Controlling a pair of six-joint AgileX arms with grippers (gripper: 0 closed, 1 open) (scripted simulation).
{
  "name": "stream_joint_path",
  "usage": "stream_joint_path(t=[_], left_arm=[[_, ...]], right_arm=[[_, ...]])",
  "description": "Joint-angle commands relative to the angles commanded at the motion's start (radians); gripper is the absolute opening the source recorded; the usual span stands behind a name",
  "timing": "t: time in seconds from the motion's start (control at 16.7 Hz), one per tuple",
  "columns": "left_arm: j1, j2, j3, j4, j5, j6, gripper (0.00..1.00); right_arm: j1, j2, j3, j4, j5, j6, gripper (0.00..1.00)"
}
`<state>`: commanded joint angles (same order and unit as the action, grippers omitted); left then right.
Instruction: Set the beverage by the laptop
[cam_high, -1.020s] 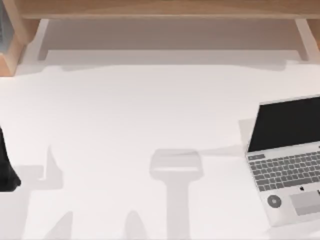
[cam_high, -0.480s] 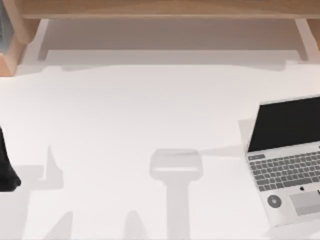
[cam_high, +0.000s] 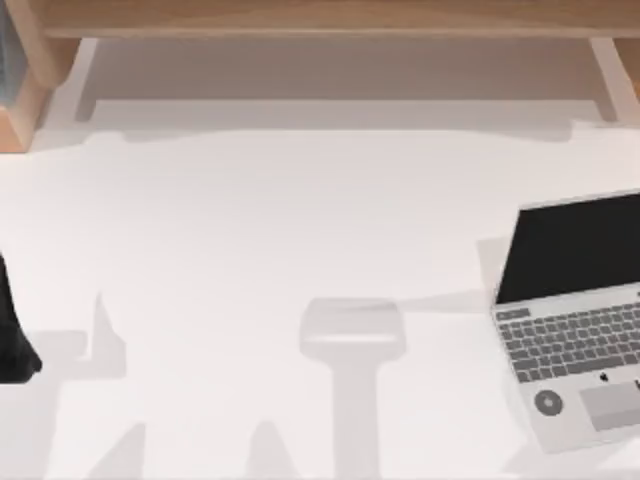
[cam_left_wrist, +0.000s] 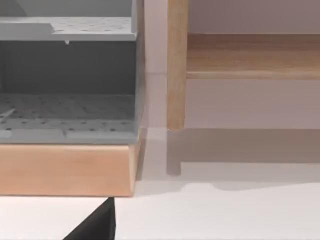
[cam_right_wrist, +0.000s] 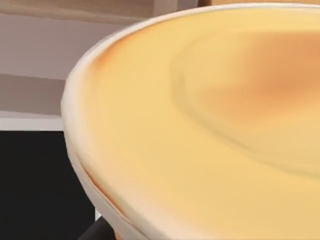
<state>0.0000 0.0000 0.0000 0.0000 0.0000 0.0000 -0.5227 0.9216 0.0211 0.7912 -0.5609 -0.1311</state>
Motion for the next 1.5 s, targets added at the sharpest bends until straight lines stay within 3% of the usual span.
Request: stream_joint_path(t=[0.6,1.2,1.5], left_arm=[[0.0,0.0,0.0,0.0,0.0,0.0,1.0],[0.0,0.0,0.0,0.0,0.0,0.0,1.0],[0.0,0.0,0.0,0.0,0.0,0.0,1.0]], right_arm=[[-0.023,0.239,-0.067,0.295,0.007,0.002,0.0],[-0.051,0.332,-0.102,0.32,0.017,0.018,0.0],[-0.051,0.332,-0.102,0.32,0.017,0.018,0.38]])
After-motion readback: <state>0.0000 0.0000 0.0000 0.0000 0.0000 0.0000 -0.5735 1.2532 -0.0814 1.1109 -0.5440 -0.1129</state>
